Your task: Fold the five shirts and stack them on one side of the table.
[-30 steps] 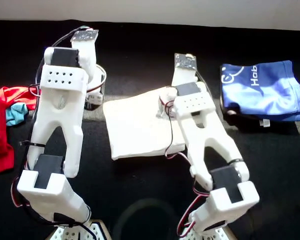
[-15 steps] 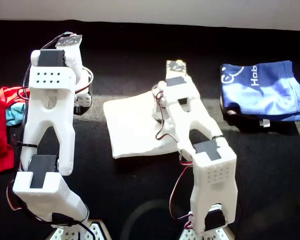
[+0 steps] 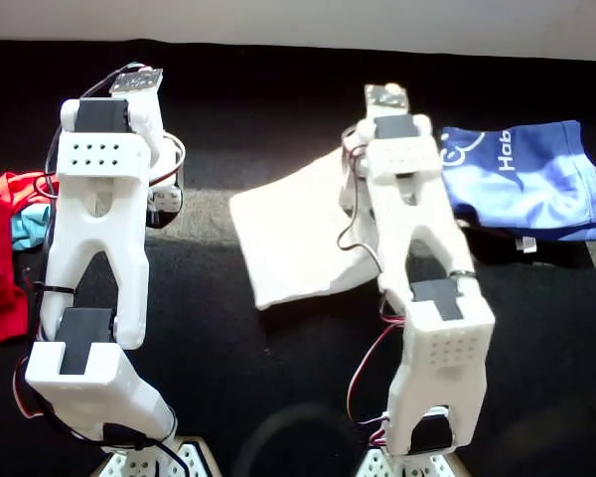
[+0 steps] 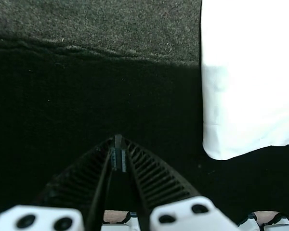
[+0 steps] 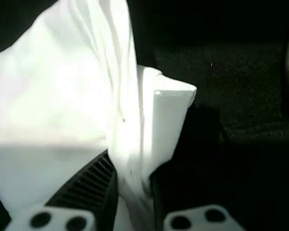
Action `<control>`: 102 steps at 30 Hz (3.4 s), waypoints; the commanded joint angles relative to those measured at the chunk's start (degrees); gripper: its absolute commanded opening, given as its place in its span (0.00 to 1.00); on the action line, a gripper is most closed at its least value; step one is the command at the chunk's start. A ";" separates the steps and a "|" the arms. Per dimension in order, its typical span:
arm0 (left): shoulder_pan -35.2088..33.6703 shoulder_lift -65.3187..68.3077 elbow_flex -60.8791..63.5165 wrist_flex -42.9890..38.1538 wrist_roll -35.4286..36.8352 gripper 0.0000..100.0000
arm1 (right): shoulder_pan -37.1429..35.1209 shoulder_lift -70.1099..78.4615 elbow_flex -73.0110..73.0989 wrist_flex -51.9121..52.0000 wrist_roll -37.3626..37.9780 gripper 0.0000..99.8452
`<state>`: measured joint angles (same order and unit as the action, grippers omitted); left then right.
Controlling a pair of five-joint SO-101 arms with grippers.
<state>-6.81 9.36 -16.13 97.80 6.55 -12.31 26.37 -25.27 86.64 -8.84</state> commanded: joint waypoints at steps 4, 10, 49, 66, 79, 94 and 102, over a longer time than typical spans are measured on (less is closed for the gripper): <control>-0.75 -3.12 -0.04 -1.58 0.18 0.01 | 5.67 -12.26 -7.78 6.64 12.84 0.01; -0.66 -3.03 -0.04 -1.93 0.26 0.01 | 11.56 -15.43 -14.73 8.13 20.57 0.01; -0.75 -3.56 -0.04 -1.58 0.26 0.01 | 36.97 13.32 -27.74 -21.49 40.26 0.01; -0.84 -3.56 -0.31 -1.49 0.26 0.01 | 36.53 12.88 -34.51 -18.51 39.56 0.30; -19.82 -14.90 -0.13 -1.93 -3.34 0.01 | 30.99 12.88 -67.12 11.82 25.23 0.30; -52.18 1.89 -0.31 -22.07 -18.99 0.22 | 25.01 3.03 -68.53 14.64 25.14 0.30; -57.63 14.20 -0.57 -26.02 -29.01 0.22 | 17.19 -28.97 -28.70 14.55 25.14 0.30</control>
<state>-63.25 21.49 -15.96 72.84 -19.12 8.18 12.13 -70.55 100.53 16.75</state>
